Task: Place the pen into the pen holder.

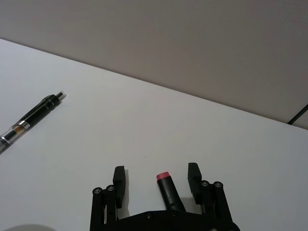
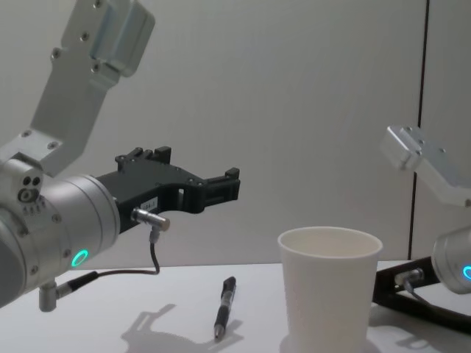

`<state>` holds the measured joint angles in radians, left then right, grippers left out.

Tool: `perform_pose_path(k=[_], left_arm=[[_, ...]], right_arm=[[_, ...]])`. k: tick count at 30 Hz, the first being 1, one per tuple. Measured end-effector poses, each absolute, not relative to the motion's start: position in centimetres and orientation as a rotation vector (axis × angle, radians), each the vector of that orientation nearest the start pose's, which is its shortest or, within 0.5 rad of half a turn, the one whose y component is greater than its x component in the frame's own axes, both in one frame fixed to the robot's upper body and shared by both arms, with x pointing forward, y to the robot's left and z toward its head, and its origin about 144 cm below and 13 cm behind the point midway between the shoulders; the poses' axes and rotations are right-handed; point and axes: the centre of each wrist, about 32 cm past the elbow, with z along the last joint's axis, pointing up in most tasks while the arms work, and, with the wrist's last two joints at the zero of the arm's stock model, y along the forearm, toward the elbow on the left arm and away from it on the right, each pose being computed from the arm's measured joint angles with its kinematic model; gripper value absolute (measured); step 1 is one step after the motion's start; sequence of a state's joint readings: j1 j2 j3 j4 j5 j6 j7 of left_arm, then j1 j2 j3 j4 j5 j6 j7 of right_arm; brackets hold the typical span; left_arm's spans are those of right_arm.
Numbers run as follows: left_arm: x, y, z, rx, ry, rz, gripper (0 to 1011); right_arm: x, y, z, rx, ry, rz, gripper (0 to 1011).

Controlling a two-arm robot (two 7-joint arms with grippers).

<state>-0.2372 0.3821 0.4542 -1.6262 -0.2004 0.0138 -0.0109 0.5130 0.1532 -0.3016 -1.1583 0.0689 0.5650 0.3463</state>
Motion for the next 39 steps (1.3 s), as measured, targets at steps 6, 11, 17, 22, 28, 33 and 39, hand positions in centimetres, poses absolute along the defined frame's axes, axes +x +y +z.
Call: perform_pose_path(k=[6,11,17,22,28,33,39], left_arm=[[49.2,19.84,120.44,0.061,-0.268,1.124,1001],[49.2,19.84,120.44,0.061,-0.268,1.124,1001],[49.2,19.84,120.44,0.061,-0.268,1.124,1001],[49.2,19.84,120.44,0.061,-0.268,1.124,1001],[49.2,19.84,120.44,0.061,-0.268,1.124,1001],[49.2,19.84,120.44,0.061,-0.268,1.124,1001],[49.2,19.84,120.44,0.061,-0.268,1.124,1001]], right_arm=[[59.12,-20.6,119.68,-0.514,0.27,-1.052,777],[59.12,-20.61,119.67,-0.514,0.27,-1.052,745],[59.12,-20.6,119.66,-0.514,0.27,-1.052,711],[59.12,-20.61,119.65,-0.515,0.27,-1.052,677],[59.12,-20.61,119.64,-0.515,0.27,-1.052,642],[59.12,-20.61,119.63,-0.515,0.27,-1.052,606],[59.12,-20.62,119.63,-0.515,0.27,-1.052,565]])
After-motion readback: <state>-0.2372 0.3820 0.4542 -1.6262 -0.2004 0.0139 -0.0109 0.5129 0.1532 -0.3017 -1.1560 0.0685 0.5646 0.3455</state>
